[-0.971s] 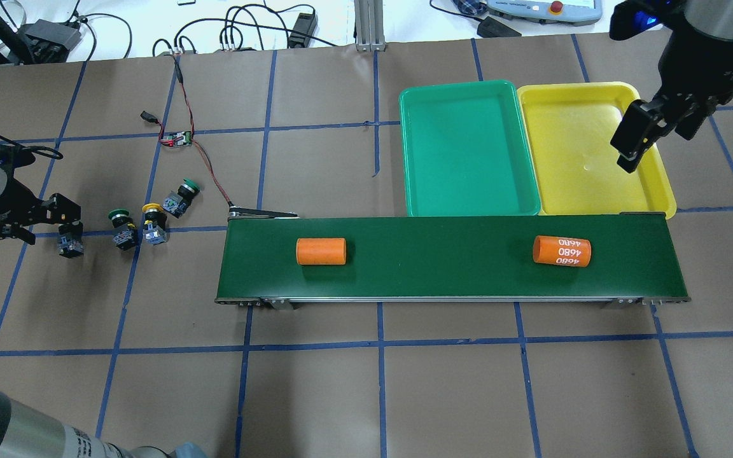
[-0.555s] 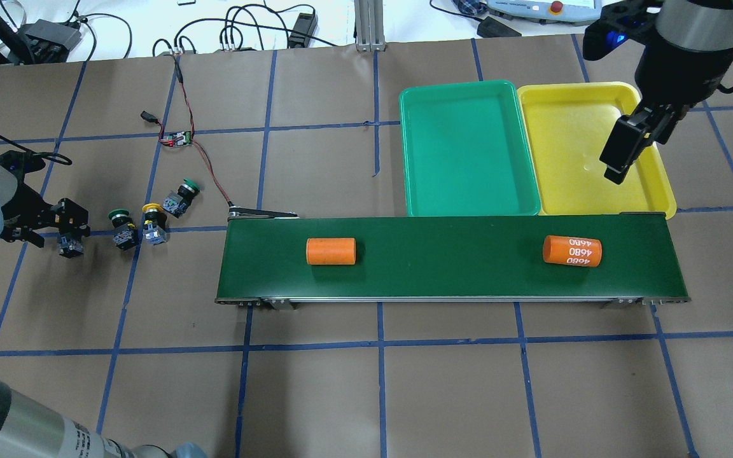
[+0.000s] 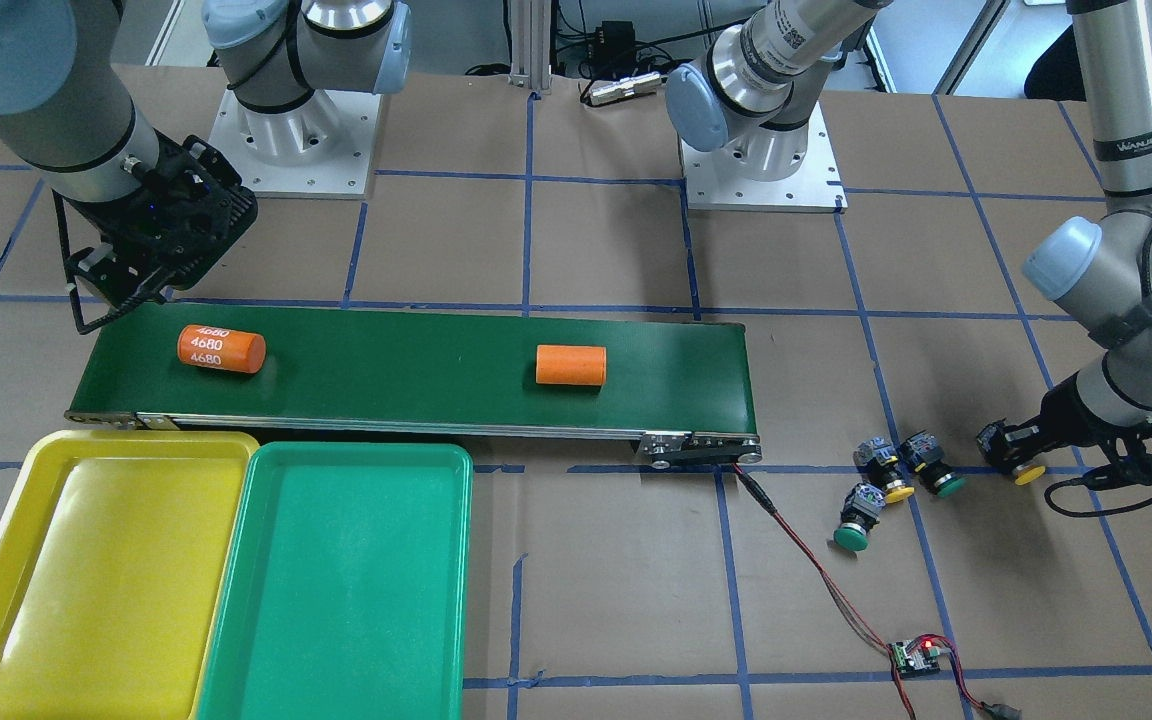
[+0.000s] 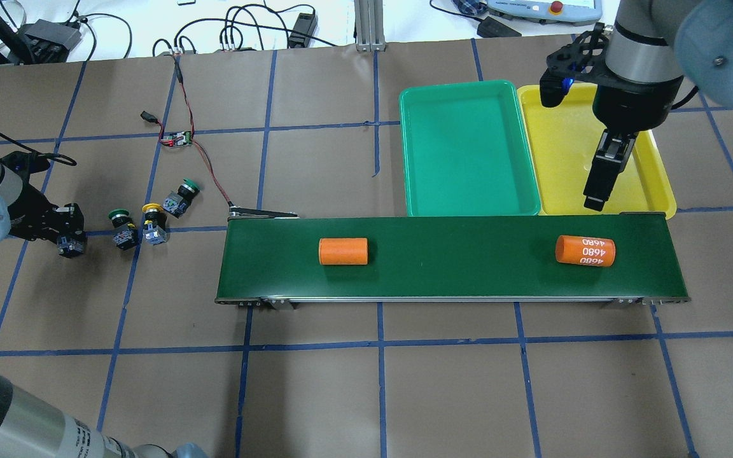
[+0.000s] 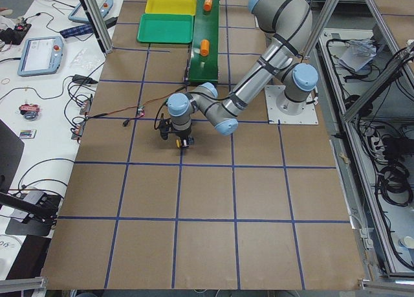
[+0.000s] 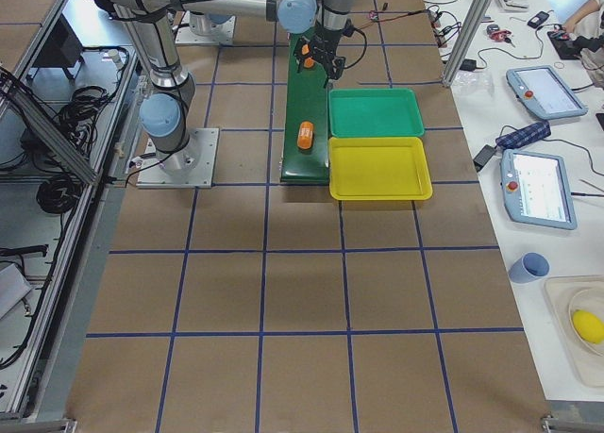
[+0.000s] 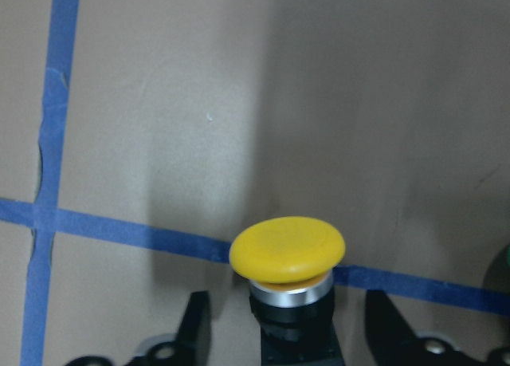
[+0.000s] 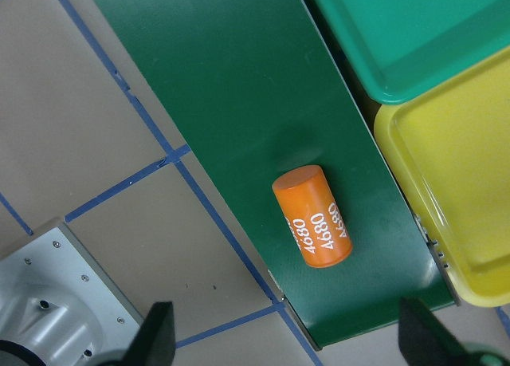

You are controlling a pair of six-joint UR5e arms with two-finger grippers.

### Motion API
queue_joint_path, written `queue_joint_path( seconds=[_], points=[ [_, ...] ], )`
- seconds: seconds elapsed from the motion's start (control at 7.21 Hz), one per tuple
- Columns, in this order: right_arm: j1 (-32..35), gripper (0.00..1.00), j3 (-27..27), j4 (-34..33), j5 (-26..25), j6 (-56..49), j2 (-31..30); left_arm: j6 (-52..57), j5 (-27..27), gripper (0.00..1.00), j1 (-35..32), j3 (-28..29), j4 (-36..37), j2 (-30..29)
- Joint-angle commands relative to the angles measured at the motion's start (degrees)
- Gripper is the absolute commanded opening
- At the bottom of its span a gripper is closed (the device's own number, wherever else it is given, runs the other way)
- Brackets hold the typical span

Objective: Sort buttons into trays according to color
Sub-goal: 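Carry the yellow button to the belt while the right gripper lowers at its far end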

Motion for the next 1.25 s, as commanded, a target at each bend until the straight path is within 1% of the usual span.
queue_joint_path(
  seconds=[0.0,0.14,0.42,0.55,0.83,0.97,1.11],
  points=[
    [0.10,1.00,0.51,-0.30,0.60,-2.90,2.06,0.37,-2.56,0.00,-0.99,0.11,-1.56,3.15],
    [0.01,1.00,1.38,-0.13,0.69,-2.38,4.85,1.33,-3.10,0.00,-0.99,-0.07,-5.58,5.95],
    [-0.08,1.00,2.09,-0.83,0.61,-3.08,4.79,3.53,-2.93,0.00,-1.17,0.37,-11.13,11.67],
    [-0.08,1.00,2.27,-4.14,0.61,-3.16,4.87,3.45,-3.02,0.00,-2.91,0.37,-14.55,14.21],
    [-0.17,1.00,6.72,-7.76,0.61,-5.45,4.79,3.10,-2.75,0.00,-6.69,1.07,-24.99,20.80],
    [-0.17,1.00,8.66,-10.99,0.69,-5.36,3.92,1.53,-2.84,0.00,-10.19,1.07,-27.91,23.79],
    [-0.43,1.00,10.42,-12.33,0.78,-5.45,3.56,0.90,-2.41,0.00,-14.57,0.46,-28.03,25.56]
  ],
)
